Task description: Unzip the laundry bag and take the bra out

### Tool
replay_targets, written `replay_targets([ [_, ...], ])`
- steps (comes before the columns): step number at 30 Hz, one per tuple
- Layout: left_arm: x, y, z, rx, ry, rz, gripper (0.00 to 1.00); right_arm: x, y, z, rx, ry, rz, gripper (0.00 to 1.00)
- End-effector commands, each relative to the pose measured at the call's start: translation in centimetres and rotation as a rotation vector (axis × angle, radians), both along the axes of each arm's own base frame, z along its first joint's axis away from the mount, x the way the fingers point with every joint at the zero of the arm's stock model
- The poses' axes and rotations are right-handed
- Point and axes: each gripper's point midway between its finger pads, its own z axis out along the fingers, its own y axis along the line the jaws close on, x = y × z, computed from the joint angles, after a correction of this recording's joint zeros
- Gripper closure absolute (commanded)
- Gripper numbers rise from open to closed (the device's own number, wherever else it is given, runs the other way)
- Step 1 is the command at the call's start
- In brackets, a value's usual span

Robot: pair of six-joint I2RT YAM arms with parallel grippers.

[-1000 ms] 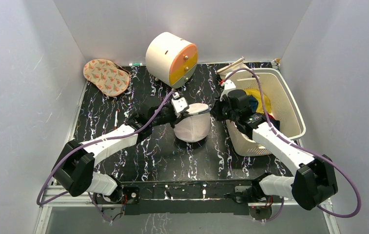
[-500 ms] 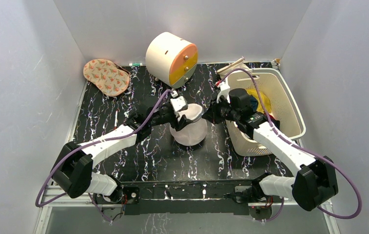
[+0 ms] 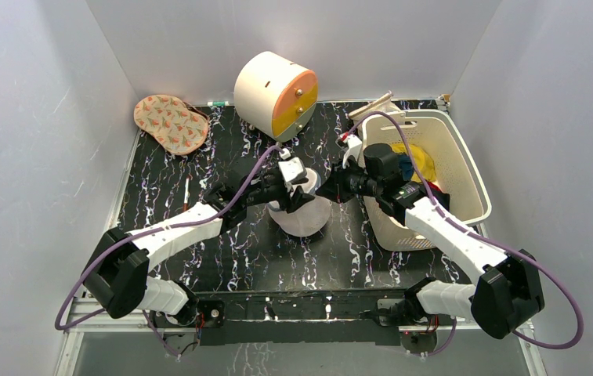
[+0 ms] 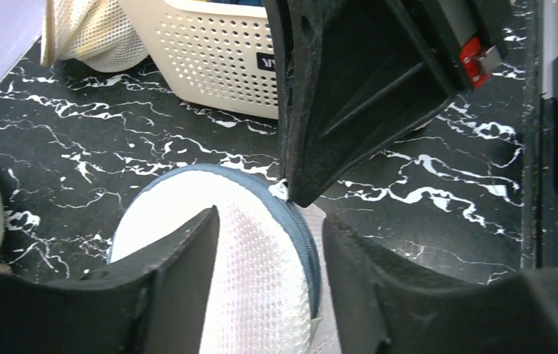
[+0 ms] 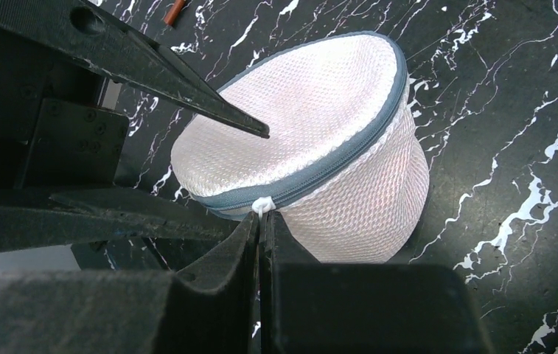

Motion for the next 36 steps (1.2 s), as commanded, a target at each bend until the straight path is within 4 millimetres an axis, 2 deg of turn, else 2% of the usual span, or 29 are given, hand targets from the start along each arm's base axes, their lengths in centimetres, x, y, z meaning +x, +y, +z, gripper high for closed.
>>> replay_targets([
  [1, 0.3, -0.2, 2.4, -0.025, -0.069, 0.012, 0.53, 0.2, 0.9, 2.9, 0.07, -0.077, 0.019, 1.0],
  [10, -0.1, -0.6, 1.9, -0.002, -0.077, 0.009, 0.67, 0.5, 0.4, 2.7, 0.031, -0.079, -0.003, 1.0],
  [15, -0.1, -0.6, 1.6, 0.019, -0.093, 0.011, 0.79, 0.4, 0.1, 2.5, 0.029, -0.077, -0.021, 1.0],
  [20, -0.4, -0.5, 2.2, 0.015, -0.113, 0.01, 0.93, 0.3, -0.6, 2.1, 0.018, -0.071, -0.061, 1.0],
  [26, -0.3, -0.1, 2.4, 0.019, -0.142, 0.034, 1.0, 1.3, -1.3, 1.2, -0.048, -0.084, -0.094, 1.0],
  [33, -0.2, 0.7, 3.0, 0.021, -0.186, 0.068, 1.0, 2.3, -2.2, 1.4, -0.025, -0.103, -0.189, 1.0],
  [36, -0.4, 0.8, 3.2, 0.017, -0.201, 0.068, 1.0, 2.7, -2.7, 0.7, -0.04, -0.089, -0.225, 1.0],
])
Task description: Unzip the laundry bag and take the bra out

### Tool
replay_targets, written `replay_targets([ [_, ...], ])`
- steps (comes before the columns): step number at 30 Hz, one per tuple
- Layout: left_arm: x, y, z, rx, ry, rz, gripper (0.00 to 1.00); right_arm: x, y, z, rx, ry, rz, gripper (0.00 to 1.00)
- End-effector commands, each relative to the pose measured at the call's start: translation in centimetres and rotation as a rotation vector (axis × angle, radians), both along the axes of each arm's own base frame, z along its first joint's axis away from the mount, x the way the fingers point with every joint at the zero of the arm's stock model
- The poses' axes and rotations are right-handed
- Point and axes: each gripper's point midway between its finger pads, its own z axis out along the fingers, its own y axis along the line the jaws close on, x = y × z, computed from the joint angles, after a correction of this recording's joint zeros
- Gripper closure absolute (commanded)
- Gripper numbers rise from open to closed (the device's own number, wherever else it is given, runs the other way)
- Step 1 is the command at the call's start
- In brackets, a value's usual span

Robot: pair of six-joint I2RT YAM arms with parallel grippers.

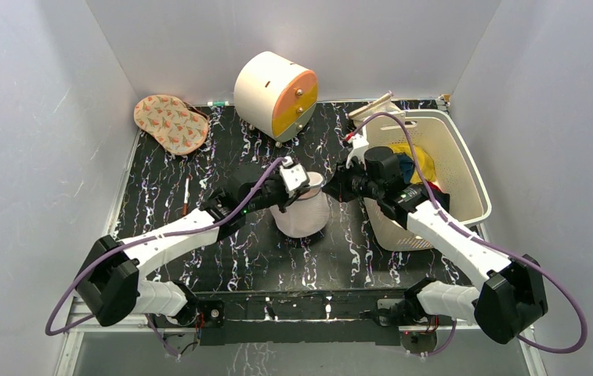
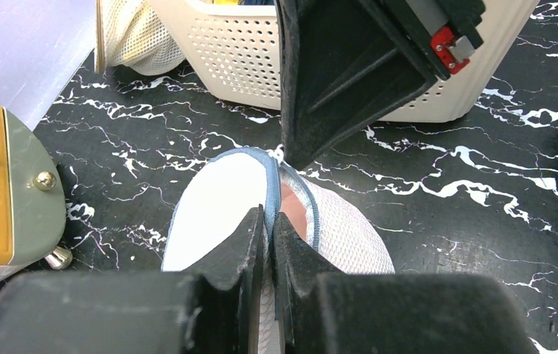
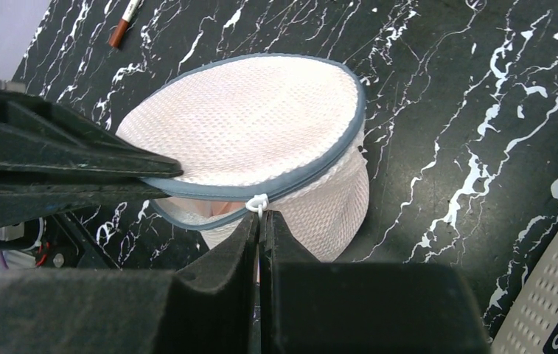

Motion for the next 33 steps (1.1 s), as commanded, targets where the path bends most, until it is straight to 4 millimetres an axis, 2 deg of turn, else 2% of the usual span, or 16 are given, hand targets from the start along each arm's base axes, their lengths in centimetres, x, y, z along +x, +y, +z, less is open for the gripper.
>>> replay_targets([
  [1, -0.4, 0.4, 2.6, -0.044, -0.081, 0.002, 1.0, 2.0, -1.4, 0.9, 0.007, -0.062, -0.115, 1.0],
  [10, -0.5, 1.0, 3.5, -0.047, -0.115, 0.014, 1.0, 3.4, -3.9, 0.5, 0.014, -0.039, -0.217, 1.0],
  [18, -0.9, 1.4, 4.0, -0.047, -0.136, 0.012, 1.0, 3.3, -4.4, 0.4, -0.012, -0.045, -0.218, 1.0],
  [21, -0.9, 1.5, 4.1, -0.043, -0.142, 0.01, 1.0, 2.2, -2.8, 0.7, 0.011, -0.035, -0.103, 1.0],
  [22, -1.0, 1.5, 4.1, -0.042, -0.138, 0.004, 0.9, 1.7, -2.0, 1.0, 0.033, -0.024, -0.049, 1.0],
  [24, -1.5, 1.2, 4.2, -0.056, -0.124, -0.016, 0.62, 0.7, -0.6, 1.8, 0.064, -0.018, 0.025, 1.0],
  [26, -2.1, 0.8, 4.4, -0.076, -0.098, -0.044, 0.44, 0.1, 0.2, 2.5, 0.088, -0.02, 0.054, 1.0],
  [32, -3.6, -1.0, 3.5, -0.079, -0.007, -0.113, 0.27, -0.8, 1.1, 4.4, 0.147, -0.038, 0.075, 1.0],
  [33, -3.7, -1.3, 3.1, -0.071, 0.007, -0.117, 0.1, -0.9, 1.3, 4.6, 0.157, -0.037, 0.082, 1.0],
])
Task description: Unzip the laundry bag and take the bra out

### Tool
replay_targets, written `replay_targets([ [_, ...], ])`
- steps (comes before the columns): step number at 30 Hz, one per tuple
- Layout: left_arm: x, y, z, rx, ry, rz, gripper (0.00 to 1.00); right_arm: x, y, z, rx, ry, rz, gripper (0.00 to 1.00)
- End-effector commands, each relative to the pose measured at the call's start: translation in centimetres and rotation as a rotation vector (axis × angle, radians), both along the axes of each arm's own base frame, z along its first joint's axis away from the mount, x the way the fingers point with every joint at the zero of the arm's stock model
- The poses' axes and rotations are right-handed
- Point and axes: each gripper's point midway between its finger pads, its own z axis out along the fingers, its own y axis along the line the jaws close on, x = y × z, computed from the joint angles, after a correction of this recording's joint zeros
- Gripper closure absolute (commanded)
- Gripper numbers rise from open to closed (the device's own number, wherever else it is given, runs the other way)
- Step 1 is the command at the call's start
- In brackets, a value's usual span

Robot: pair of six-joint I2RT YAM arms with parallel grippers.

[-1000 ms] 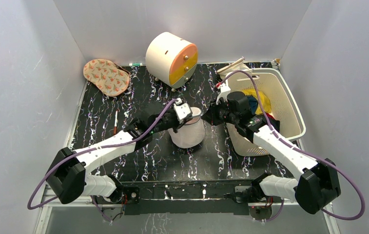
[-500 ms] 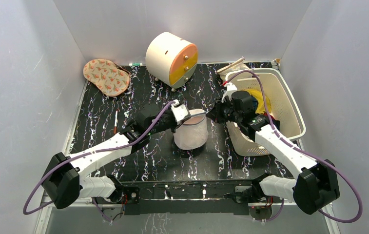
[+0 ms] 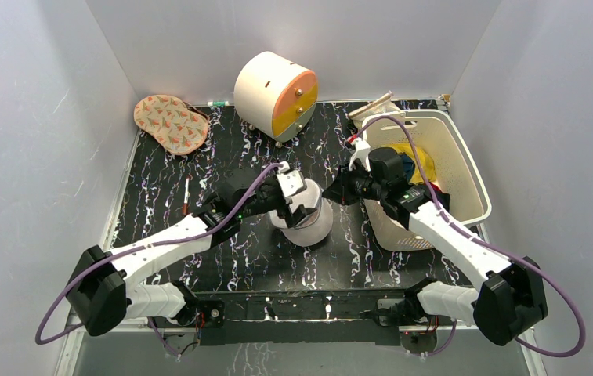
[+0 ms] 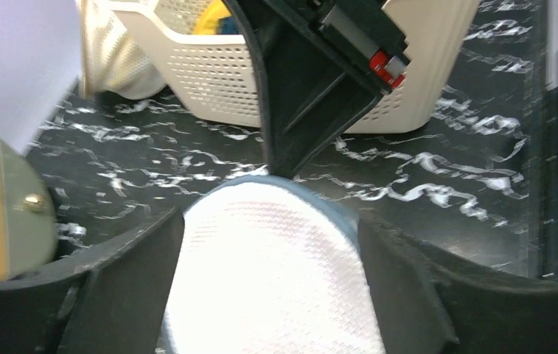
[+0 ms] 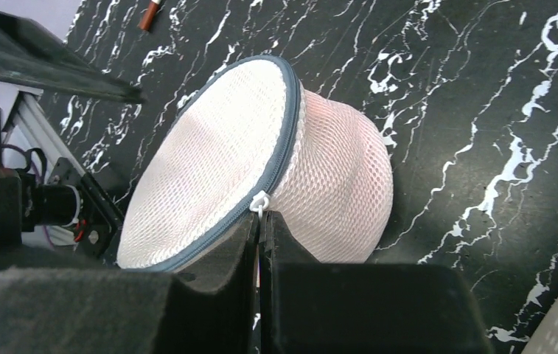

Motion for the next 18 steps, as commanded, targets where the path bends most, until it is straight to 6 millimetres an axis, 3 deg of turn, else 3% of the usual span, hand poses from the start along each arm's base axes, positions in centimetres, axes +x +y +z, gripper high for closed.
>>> replay_targets([
  [1, -1.4, -2.0, 1.0, -0.028, 0.049, -0.062, 0.03, 0.0, 1.6, 5.2, 0.114, -0.105, 0.043, 1.0],
  [6, 0.9, -2.2, 1.1, 0.0, 0.112, 0.093, 0.05, 0.1, 1.9, 5.9, 0.141, -0.125, 0.028, 1.0],
  [10, 1.3, -2.7, 0.4, 0.03, 0.154, 0.133, 0.35, 0.6, 1.5, 6.1, 0.131, -0.12, -0.016, 1.0],
  [12, 1.4, -2.9, 0.0, 0.063, 0.163, 0.168, 0.42, 0.9, 1.1, 6.2, 0.117, -0.119, -0.049, 1.0],
  [15, 1.9, -3.1, -2.1, 0.14, 0.165, 0.223, 0.43, 1.4, 0.5, 6.5, 0.094, -0.129, -0.092, 1.0],
  [18, 1.5, -3.4, -2.7, 0.172, 0.157, 0.22, 0.42, 1.6, 0.0, 6.7, 0.08, -0.146, -0.118, 1.0],
])
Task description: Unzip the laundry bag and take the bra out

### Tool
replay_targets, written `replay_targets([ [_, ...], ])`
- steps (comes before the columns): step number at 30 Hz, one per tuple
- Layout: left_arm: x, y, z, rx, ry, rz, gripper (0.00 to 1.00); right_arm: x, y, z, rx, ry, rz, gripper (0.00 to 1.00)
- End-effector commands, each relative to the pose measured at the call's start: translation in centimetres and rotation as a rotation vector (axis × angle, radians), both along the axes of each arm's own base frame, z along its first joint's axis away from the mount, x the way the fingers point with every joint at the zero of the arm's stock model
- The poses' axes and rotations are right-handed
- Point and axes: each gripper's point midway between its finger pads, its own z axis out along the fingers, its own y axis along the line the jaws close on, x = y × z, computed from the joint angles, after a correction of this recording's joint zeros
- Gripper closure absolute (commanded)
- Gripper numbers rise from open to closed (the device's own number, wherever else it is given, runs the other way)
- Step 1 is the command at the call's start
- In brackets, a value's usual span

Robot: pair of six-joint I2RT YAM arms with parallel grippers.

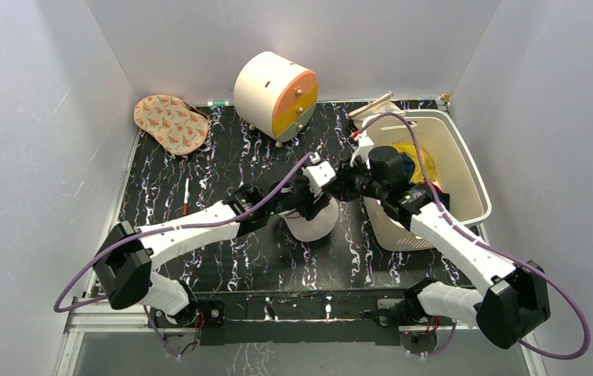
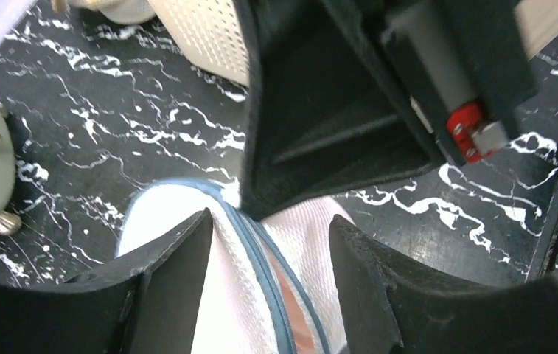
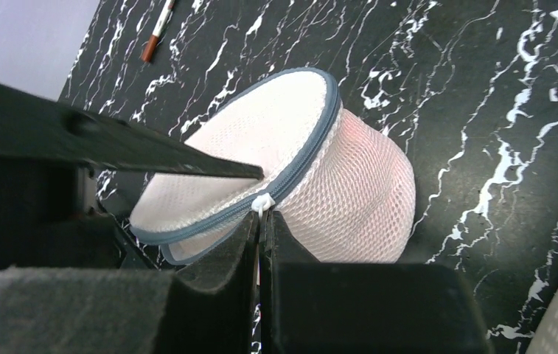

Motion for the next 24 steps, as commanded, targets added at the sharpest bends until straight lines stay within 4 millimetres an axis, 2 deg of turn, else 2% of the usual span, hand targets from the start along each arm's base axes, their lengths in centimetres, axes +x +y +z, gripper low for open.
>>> replay_targets([
  [1, -0.1, 0.1, -0.4, 0.066, -0.008, 0.045, 0.42, 1.4, -0.6, 5.1, 0.043, -0.153, -0.068, 1.0],
  [3, -0.4, 0.0, -0.4, 0.075, -0.013, 0.052, 0.45, 1.4, -0.8, 4.7, 0.043, -0.166, -0.077, 1.0],
  [7, 1.0, 1.2, -1.3, 0.121, -0.065, 0.156, 0.63, 1.3, -1.0, 4.9, 0.037, -0.189, -0.074, 1.0],
  [11, 3.0, 2.5, -2.0, 0.201, -0.123, 0.257, 0.93, 1.3, -1.1, 4.9, 0.026, -0.21, -0.067, 1.0],
  [15, 3.6, 3.6, -1.6, 0.218, -0.219, 0.274, 1.0, 1.3, -0.8, 3.5, 0.0, -0.196, -0.037, 1.0],
  [18, 3.2, 4.1, -0.7, 0.189, -0.293, 0.238, 1.0, 1.4, -1.0, 2.5, -0.032, -0.185, -0.034, 1.0],
  [22, 1.5, 3.7, -0.9, 0.182, -0.359, 0.097, 1.0, 2.3, -2.5, 2.2, -0.097, -0.209, -0.107, 1.0],
  [24, 1.4, 4.0, -1.4, 0.2, -0.39, 0.078, 1.0, 3.0, -3.3, 1.9, -0.144, -0.219, -0.144, 1.0],
])
